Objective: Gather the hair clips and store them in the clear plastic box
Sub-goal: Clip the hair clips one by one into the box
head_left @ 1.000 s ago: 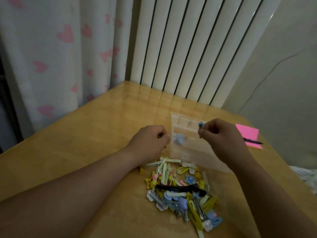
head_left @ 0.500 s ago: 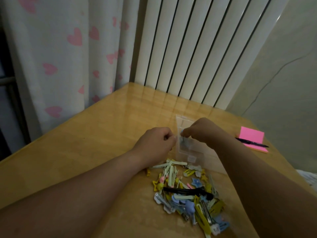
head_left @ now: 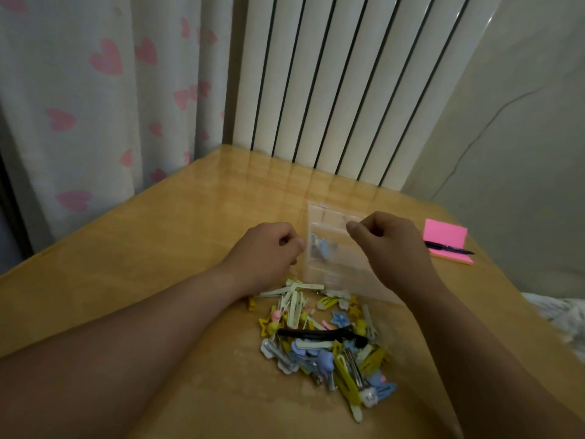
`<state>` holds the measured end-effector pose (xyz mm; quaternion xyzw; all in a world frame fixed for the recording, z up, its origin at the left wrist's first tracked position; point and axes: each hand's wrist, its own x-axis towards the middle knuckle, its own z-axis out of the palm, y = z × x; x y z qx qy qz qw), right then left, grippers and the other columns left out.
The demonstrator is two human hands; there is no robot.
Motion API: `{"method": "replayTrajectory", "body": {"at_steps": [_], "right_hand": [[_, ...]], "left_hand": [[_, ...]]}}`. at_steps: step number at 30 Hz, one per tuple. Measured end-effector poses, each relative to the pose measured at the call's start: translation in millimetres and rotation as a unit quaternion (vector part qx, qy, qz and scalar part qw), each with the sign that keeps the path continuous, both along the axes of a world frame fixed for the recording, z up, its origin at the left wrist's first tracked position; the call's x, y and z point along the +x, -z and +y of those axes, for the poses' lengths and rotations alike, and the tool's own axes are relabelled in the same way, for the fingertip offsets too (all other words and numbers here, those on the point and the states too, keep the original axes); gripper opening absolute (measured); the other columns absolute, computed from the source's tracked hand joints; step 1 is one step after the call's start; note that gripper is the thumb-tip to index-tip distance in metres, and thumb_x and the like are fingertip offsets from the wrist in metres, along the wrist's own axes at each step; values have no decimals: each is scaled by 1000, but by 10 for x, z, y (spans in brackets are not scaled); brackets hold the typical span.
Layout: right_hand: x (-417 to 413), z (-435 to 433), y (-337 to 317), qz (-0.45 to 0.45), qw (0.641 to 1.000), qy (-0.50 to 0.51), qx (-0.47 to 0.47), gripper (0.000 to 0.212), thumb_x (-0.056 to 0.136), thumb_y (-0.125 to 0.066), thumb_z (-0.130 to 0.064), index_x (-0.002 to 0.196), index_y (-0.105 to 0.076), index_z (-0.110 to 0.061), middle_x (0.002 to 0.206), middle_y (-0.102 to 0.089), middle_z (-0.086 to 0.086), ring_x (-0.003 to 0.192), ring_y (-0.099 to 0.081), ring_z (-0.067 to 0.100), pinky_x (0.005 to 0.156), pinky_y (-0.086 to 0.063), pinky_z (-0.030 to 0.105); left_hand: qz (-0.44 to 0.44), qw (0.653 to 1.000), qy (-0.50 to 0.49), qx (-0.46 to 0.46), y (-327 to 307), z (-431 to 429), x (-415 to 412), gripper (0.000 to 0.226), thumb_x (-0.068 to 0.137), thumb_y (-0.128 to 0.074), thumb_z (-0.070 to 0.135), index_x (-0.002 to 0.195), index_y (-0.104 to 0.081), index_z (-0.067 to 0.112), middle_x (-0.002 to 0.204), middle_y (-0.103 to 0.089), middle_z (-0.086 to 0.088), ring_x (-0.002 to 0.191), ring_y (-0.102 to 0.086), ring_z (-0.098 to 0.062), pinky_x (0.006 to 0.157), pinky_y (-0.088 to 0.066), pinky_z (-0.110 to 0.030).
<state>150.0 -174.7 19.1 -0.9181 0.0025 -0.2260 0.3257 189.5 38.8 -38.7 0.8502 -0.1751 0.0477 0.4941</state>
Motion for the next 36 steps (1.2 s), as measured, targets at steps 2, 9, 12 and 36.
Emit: {"method": "replayTrajectory", "body": {"at_steps": [2, 9, 12, 36], "right_hand": [[-216, -22, 13, -13, 999, -34, -10, 29, 99, -69, -40, 76, -69, -21, 64, -62, -4, 58, -53, 6, 58, -44, 29], [-514, 58, 35, 131, 974, -178, -59, 10, 96, -73, -35, 90, -79, -31, 81, -76, -14, 73, -70, 0, 64, -55, 16], [-538, 134, 81, 181, 951, -212, -134, 6, 94, -75, -38, 94, -79, -33, 86, -77, -15, 78, -70, -1, 71, -60, 24], [-575, 296, -9, 158, 954, -159, 197, 8, 102, -66, -27, 100, -72, -22, 89, -80, 4, 73, -74, 15, 68, -54, 34]], "left_hand": [[-1, 1000, -3, -2, -9, 1, -10, 26, 105, -59, 34, 89, -72, 18, 81, -75, 5, 70, -64, -8, 66, -50, -30], [7, 1000, -19, -17, -17, -10, -22, 23, 103, -61, 28, 90, -75, 14, 78, -77, 2, 74, -69, -13, 82, -60, -45], [6, 1000, -19, -14, -7, -10, -14, 24, 102, -62, 30, 88, -75, 16, 78, -77, 4, 75, -69, -14, 83, -60, -47], [-3, 1000, -2, -7, -1, -15, -21, 22, 103, -61, 32, 89, -74, 21, 79, -75, 5, 72, -66, -9, 69, -52, -32]]}}
